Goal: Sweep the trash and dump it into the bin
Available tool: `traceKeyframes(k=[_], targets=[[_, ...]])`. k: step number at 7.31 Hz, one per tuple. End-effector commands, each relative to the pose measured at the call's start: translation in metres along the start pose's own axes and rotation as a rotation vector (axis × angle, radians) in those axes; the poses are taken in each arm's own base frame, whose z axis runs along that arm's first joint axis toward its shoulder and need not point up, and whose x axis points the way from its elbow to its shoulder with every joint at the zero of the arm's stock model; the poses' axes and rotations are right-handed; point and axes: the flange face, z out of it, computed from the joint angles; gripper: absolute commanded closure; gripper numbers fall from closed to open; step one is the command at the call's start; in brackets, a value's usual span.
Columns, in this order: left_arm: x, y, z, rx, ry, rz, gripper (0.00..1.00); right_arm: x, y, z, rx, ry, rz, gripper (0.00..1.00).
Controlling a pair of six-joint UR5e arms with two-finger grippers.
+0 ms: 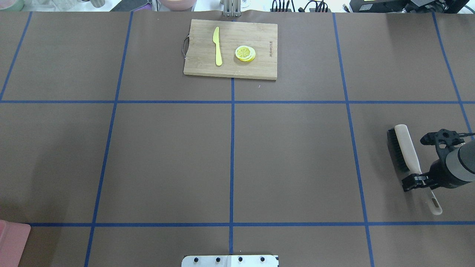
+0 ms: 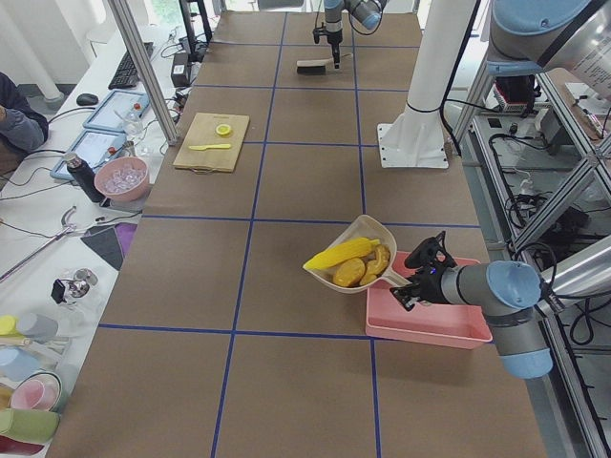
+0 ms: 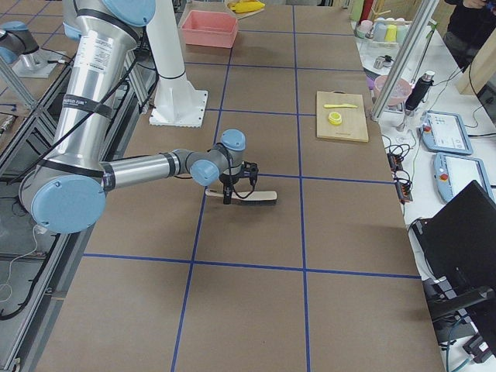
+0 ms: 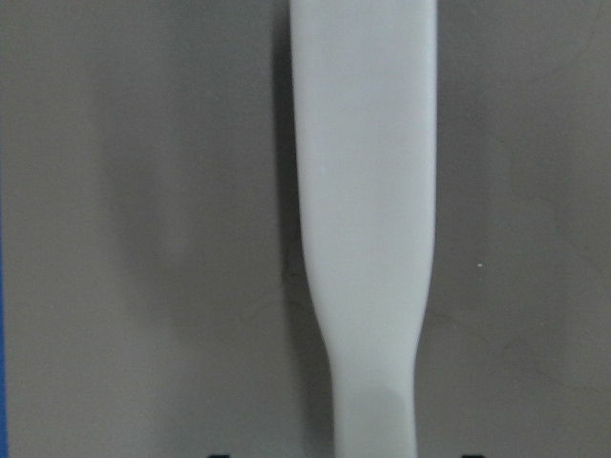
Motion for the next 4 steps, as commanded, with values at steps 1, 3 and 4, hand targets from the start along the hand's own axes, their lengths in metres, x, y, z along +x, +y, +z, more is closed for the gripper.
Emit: traceKeyframes(k=[1,3,4], targets=[[0.049,0.052,-0.046,-0.077,0.047,0.073,1.0,-0.001,-0.015,-0.03,0.052,-0.062,0.019,0.0],[0.073,0.09,-0.066,-0.165,0.017,0.166,1.0,0.056,-0.041,-0.093,0.152,-0.115,0.095,0.0],[0.087,0.101,-0.075,-0.192,-0.001,0.187,1.0,0.083,-0.048,-0.115,0.201,-0.1,0.052,0.0]])
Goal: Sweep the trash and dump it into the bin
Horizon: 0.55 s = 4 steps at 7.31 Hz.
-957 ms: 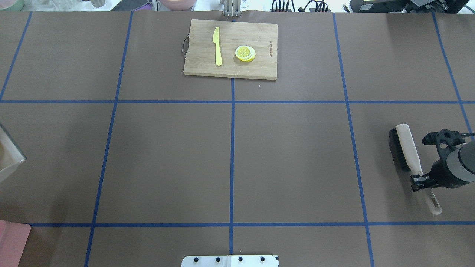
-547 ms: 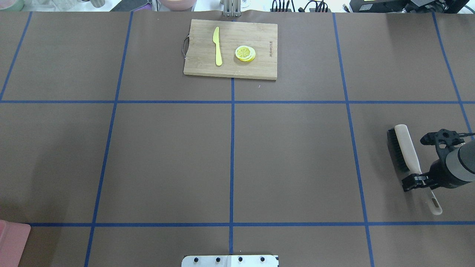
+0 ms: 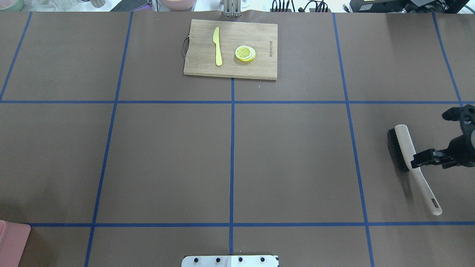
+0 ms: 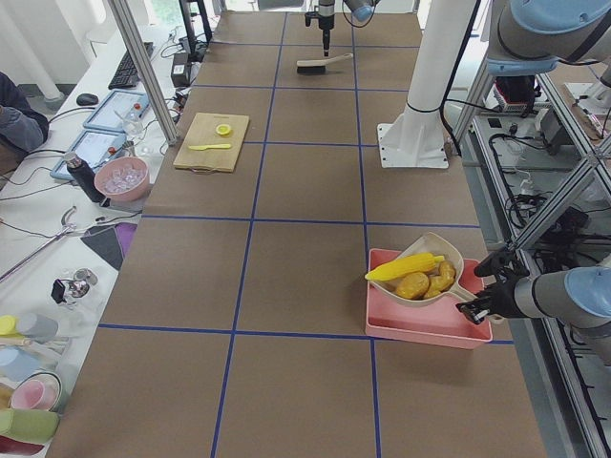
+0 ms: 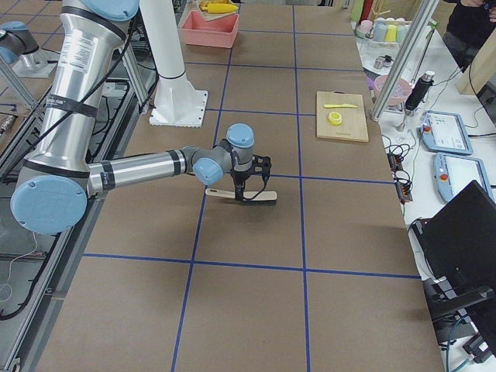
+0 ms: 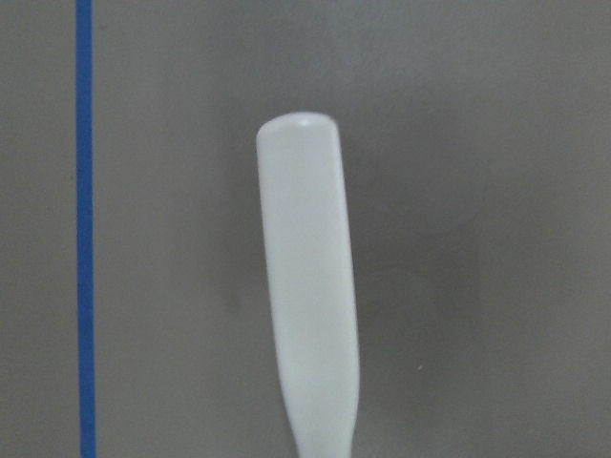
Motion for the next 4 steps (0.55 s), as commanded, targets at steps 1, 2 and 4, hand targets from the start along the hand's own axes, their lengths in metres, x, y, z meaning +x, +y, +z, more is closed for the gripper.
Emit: traceKeyframes(k=[1,2,4], targets=[[0.035,0.024,-0.015,-0.07,-0.016,0.05,1.0,0.058,-0.026,-0.058,0.1,0.019,-0.087,0.0],[0.046,0.028,-0.018,-0.1,-0.022,0.066,1.0,0.079,-0.032,-0.071,0.09,0.056,-0.182,0.0],[0.053,0.024,-0.017,-0.186,0.017,0.158,1.0,0.108,-0.05,-0.087,0.048,0.12,-0.128,0.0]])
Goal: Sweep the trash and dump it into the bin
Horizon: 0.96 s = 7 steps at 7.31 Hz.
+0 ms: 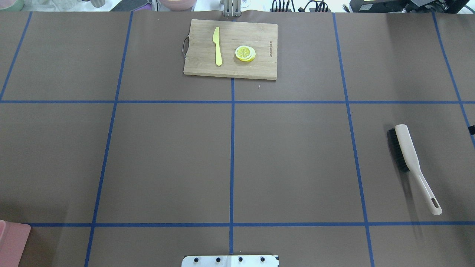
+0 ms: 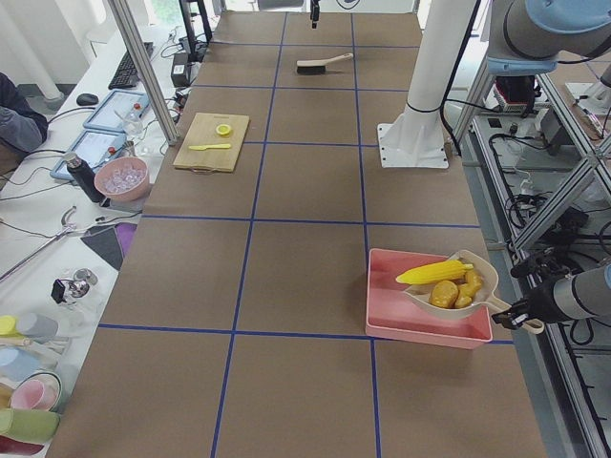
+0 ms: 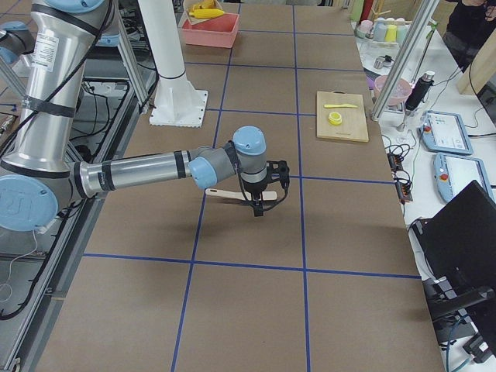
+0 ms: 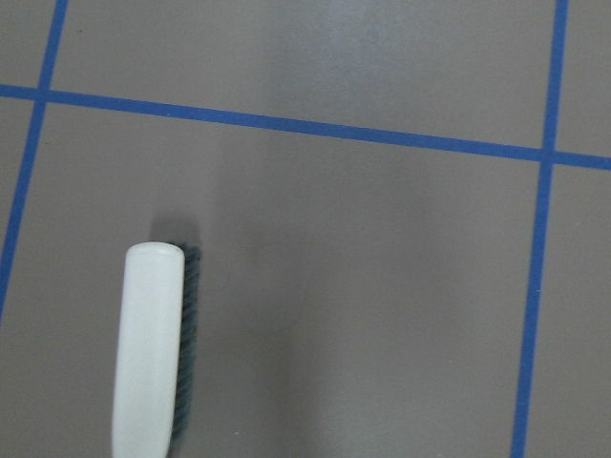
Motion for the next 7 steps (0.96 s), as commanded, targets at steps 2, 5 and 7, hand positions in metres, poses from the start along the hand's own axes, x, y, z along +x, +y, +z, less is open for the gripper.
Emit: traceKeyframes(k=[2,5,7], targets=[[0.01,0.002,-0.003,-0.104,0.078,0.134,1.0,0.051,0.0,-0.013,-0.054,0.065,0.049,0.0],[0.026,0.018,-0.006,-0.135,0.112,0.119,1.0,0.069,0.004,-0.028,-0.045,0.052,0.063,0.0],[0.033,0.03,-0.013,-0.23,0.104,0.144,1.0,0.093,0.018,-0.016,-0.071,0.021,0.031,0.0]])
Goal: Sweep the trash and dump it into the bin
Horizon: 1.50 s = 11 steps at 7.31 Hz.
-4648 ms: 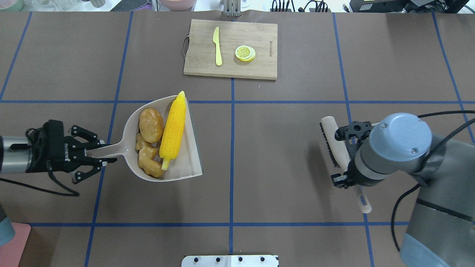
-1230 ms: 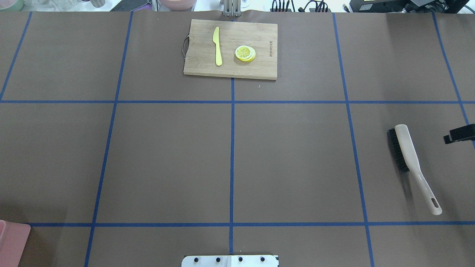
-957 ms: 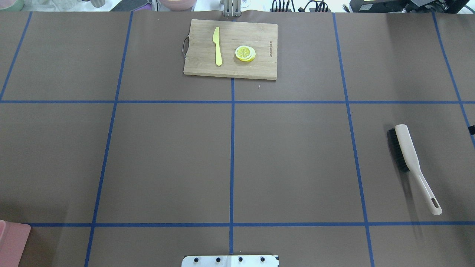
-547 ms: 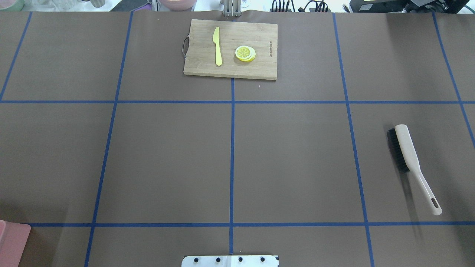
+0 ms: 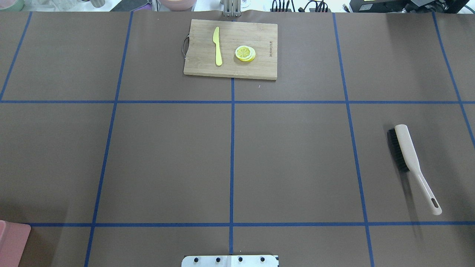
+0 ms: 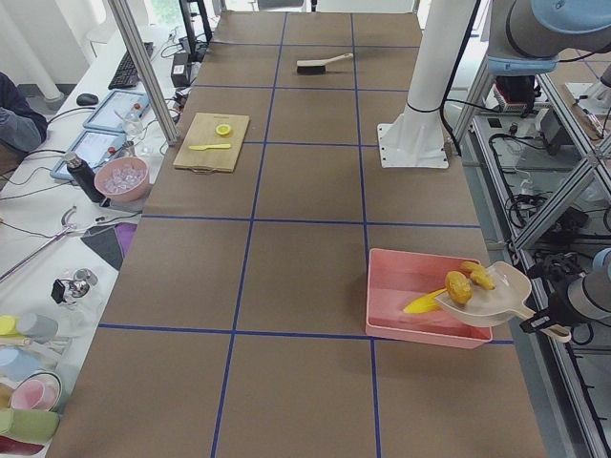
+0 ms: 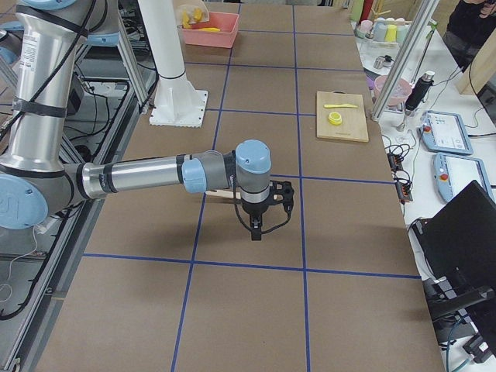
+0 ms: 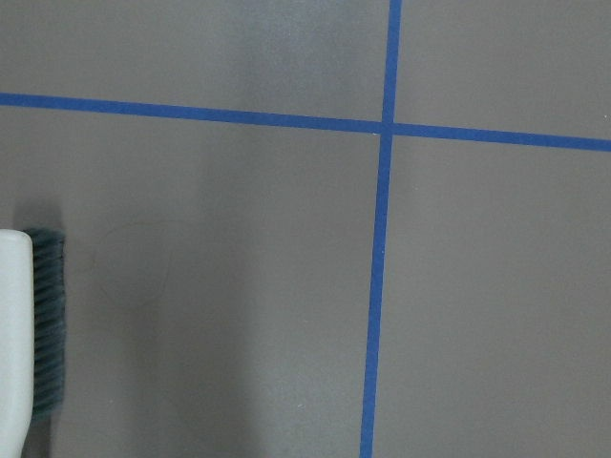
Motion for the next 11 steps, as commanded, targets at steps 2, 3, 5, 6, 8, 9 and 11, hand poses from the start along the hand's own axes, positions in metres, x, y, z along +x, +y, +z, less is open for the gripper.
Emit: traceKeyframes(k=[2,3,5,6,8,9,11], targets=[[0.009,0.013,-0.007,-0.115,-0.009,0.014,1.0,0.025,0.008,0.016,-0.03,-0.017,-0.003,0.0],[0.011,0.013,-0.011,-0.143,0.002,0.039,1.0,0.032,0.007,0.017,-0.03,-0.016,0.01,0.0],[0.007,-0.002,-0.019,-0.151,0.014,0.01,1.0,0.039,-0.018,0.023,-0.024,0.014,0.067,0.0],[0.007,-0.007,-0.02,-0.145,0.003,-0.001,1.0,0.035,-0.02,0.02,-0.019,0.004,0.063,0.0],[0.003,-0.013,-0.021,-0.163,-0.047,-0.02,1.0,0.036,-0.023,0.022,-0.02,0.006,0.069,0.0],[0.0,-0.017,-0.022,-0.174,-0.077,-0.021,1.0,0.031,-0.029,0.017,-0.009,0.005,0.06,0.0],[-0.011,-0.025,-0.027,-0.208,-0.142,-0.037,1.0,0.027,-0.033,0.012,0.003,0.002,0.056,0.0]])
